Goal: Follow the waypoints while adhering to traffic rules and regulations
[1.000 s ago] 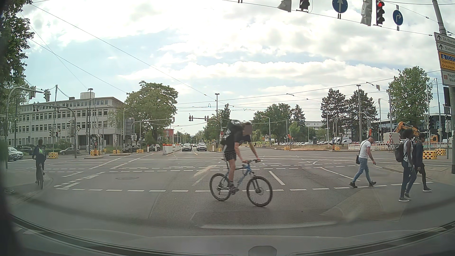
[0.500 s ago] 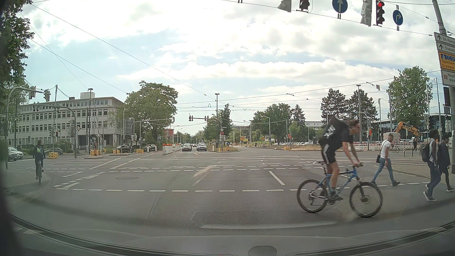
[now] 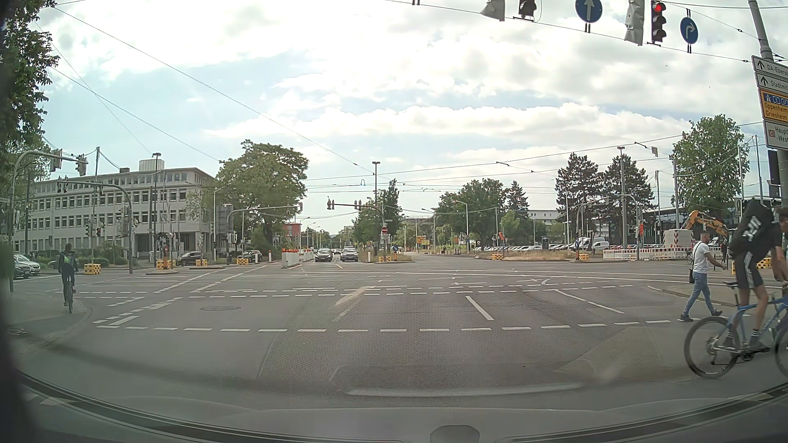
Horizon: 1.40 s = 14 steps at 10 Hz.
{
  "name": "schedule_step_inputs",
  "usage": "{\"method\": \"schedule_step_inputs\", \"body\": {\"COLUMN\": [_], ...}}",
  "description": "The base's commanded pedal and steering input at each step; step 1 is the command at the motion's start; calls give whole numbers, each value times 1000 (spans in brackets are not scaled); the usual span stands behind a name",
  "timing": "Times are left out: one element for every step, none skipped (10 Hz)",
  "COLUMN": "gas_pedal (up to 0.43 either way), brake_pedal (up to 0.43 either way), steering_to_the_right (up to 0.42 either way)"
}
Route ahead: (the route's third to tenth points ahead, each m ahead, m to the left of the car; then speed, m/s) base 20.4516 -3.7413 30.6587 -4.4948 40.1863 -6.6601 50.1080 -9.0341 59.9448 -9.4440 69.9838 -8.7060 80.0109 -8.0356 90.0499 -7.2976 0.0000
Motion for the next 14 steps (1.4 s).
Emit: {"method": "schedule_step_inputs", "body": {"gas_pedal": [0,0,0,0,0,0,0,0,0,0,0,0,0,0], "brake_pedal": [268,268,262,262,262,268,262,262,262,268,262,268,262,268], "steering_to_the_right": [19,19,19,19,19,19,19,19,19,19,19,19,19,19]}}
